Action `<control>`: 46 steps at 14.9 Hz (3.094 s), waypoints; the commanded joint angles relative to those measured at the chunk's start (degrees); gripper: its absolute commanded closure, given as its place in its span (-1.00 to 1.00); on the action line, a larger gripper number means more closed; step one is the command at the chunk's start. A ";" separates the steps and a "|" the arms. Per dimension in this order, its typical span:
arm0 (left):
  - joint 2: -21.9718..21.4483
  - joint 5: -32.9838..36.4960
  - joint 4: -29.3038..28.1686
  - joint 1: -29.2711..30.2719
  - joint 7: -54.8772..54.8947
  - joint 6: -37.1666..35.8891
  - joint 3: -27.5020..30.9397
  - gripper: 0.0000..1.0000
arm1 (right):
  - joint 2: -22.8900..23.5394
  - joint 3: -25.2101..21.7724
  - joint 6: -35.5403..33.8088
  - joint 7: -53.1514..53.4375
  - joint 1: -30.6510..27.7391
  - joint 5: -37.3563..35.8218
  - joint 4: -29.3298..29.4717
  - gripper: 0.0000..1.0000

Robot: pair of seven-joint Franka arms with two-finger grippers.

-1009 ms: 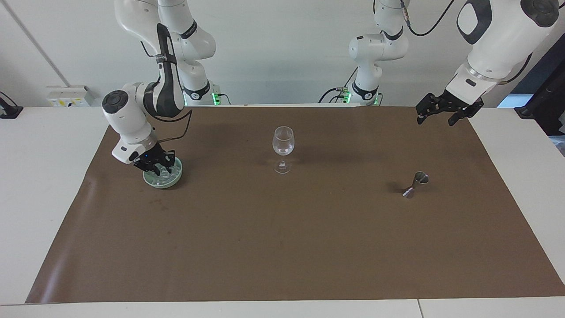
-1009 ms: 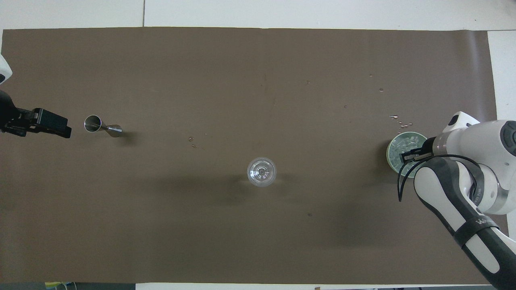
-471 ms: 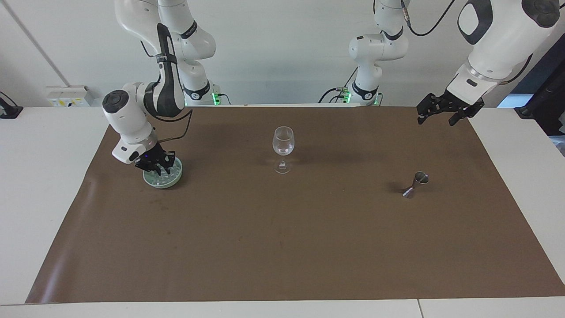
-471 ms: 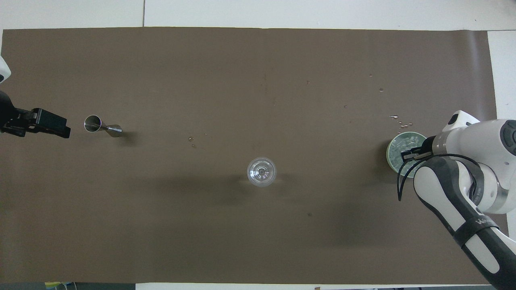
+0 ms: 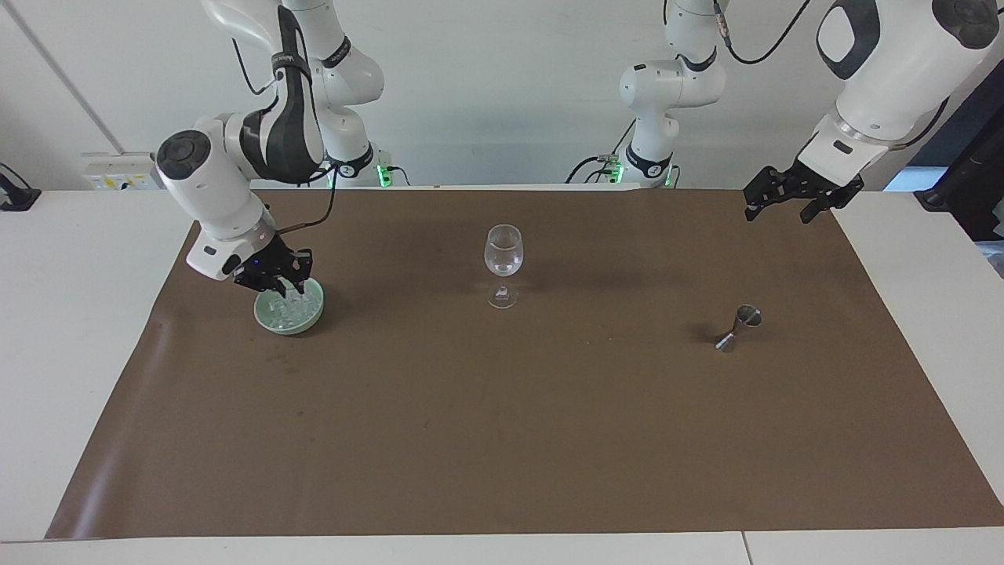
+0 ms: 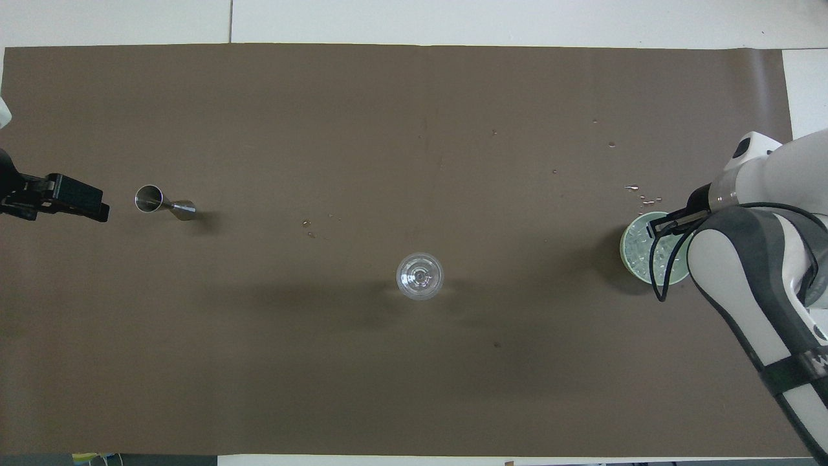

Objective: Pour wine and add ice with both arms

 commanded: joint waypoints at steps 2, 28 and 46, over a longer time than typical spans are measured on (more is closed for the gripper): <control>-0.86 0.43 -0.93 0.12 0.45 -0.29 0.11 -1.00 | 1.64 0.66 -11.58 14.44 9.41 0.39 14.46 0.56; -0.86 0.43 -0.93 0.12 0.45 -0.29 0.11 -1.00 | 5.33 1.98 -0.69 50.69 35.81 3.73 11.14 0.32; -0.86 0.43 -0.93 0.12 0.45 -0.29 0.11 -1.00 | -5.38 1.19 -15.07 36.49 15.10 -3.13 12.72 -1.00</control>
